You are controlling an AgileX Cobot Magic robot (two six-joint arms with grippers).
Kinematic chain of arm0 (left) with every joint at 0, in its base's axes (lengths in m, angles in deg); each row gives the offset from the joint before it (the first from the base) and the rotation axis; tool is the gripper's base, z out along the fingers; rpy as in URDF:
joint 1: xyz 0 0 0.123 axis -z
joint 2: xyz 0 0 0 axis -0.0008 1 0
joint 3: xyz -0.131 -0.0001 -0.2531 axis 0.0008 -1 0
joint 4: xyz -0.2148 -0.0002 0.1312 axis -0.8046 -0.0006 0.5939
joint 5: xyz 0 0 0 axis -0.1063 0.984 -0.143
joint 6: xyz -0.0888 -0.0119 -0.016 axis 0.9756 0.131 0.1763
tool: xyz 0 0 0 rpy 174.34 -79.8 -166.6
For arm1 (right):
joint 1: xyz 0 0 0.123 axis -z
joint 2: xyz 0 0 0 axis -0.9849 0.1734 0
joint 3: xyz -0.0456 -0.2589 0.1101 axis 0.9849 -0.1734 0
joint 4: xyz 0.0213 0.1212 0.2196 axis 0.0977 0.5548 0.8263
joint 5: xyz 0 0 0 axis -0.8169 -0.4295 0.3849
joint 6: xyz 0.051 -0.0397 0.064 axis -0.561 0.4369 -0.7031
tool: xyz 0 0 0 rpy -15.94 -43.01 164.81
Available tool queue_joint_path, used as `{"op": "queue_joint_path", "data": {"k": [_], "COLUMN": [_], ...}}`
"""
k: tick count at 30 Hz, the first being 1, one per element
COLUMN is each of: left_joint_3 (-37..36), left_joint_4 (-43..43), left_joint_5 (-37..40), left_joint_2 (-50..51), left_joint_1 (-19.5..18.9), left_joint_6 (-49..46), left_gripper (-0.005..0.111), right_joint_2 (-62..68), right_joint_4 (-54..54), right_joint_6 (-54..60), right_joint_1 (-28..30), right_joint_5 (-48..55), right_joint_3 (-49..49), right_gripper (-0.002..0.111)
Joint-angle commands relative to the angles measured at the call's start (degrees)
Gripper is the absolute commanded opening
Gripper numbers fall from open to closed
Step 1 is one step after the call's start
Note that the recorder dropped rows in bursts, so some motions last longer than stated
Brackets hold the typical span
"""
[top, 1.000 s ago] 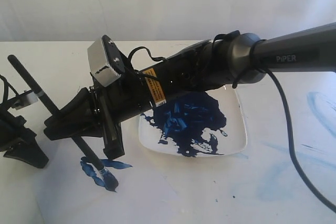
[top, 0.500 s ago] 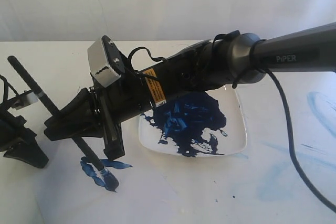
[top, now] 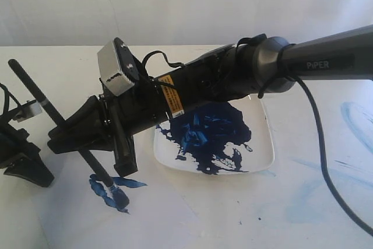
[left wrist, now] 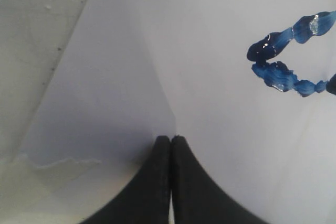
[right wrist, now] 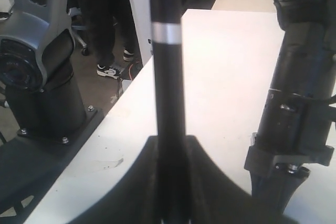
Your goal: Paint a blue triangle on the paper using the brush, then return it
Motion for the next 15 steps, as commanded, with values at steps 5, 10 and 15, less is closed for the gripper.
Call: {"op": "queue_joint_path", "data": {"k": [5,10,15], "left_joint_3": [-0.4,-0.4,-0.4], "left_joint_4": [-0.1,-0.1,-0.1], "left_joint_5": [0.8,0.5,0.5], "left_joint_2": [0.2,0.2,0.2], "left_joint_1": [0.0,0.0,0.0], "left_joint_6": [-0.1,-0.1,-0.1], "left_gripper": [0.0,0.0,0.0], "right_joint_2": [0.0,0.0,0.0], "right_joint_4": [1.3,1.3,1.4], "right_joint_6": [0.8,0.8,0.8], "right_joint_1": [0.1,0.1,-0.4], "right_joint_5": [-0.7,-0.7,-0.7], "right_joint_3": [-0.1,-0.1,-0.1], "right_gripper": [0.0,0.0,0.0]}}
